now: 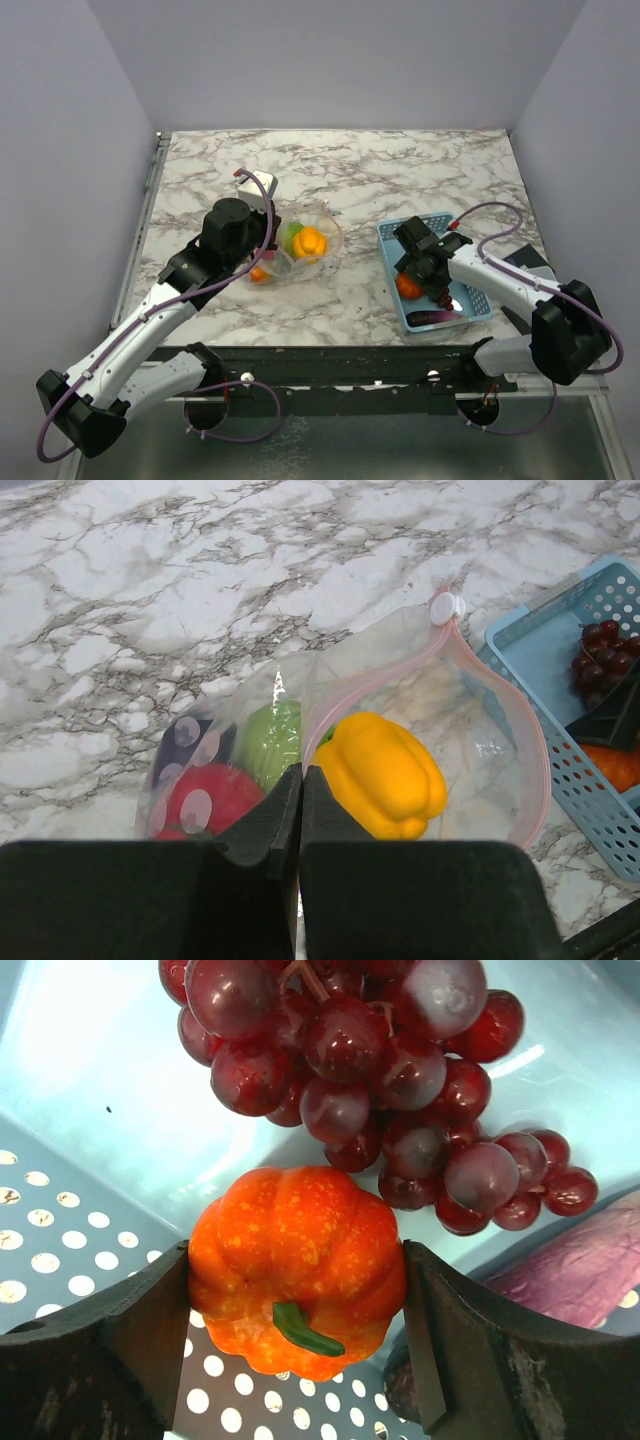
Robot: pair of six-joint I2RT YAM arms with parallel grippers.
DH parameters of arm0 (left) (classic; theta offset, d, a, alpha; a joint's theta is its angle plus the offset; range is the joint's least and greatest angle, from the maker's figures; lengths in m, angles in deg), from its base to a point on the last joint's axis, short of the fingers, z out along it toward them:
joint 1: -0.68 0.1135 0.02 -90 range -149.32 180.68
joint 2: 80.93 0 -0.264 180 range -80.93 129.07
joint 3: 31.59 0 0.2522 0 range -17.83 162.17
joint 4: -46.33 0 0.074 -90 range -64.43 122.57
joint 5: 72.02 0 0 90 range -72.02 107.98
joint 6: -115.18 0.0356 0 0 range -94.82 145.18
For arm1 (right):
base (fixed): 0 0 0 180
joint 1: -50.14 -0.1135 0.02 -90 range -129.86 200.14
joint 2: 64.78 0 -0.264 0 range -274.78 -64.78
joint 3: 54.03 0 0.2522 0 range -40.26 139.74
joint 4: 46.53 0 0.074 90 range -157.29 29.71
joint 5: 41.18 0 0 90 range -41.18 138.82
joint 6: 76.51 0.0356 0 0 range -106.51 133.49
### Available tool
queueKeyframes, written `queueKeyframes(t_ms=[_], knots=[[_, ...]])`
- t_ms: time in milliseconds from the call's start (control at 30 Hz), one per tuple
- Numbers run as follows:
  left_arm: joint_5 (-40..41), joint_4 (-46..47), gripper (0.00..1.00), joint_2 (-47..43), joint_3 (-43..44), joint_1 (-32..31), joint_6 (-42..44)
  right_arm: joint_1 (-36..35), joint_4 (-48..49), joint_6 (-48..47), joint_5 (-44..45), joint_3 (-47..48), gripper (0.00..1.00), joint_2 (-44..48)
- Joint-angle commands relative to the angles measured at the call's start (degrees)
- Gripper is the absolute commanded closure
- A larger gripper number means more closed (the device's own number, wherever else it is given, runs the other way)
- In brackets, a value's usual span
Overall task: Place the food in the zip-top bag and seal the zipper
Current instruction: Pick up the fake vegetable from the bin, then place the fake vegetable in the zipper food storage bag.
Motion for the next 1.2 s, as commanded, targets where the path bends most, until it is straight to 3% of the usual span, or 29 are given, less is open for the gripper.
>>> queueKeyframes(t_ms=[0,333,500,833,1167], knots=[[-0.86,0.3,1.0,0.16,-0.49,0.15,-0.41,0.07,-4.31,1.72,4.23,1.51,0.61,3.39],[-0.97,0.19,1.0,0.42,-0.49,0.15,-0.41,0.08,-8.05,-0.68,7.7,6.61,0.83,7.84],[-0.95,0.19,1.0,0.34,-0.49,0.15,-0.48,0.13,-6.22,-7.29,7.13,10.36,0.98,11.45],[-1.04,0.2,1.0,0.24,-0.41,0.15,-0.41,0.12,4.58,-25.01,-2.34,15.85,0.99,16.71],[-1.12,0.19,1.0,0.33,-0.41,0.18,-0.45,-0.26,14.69,-31.42,-17.65,18.3,0.99,17.08]])
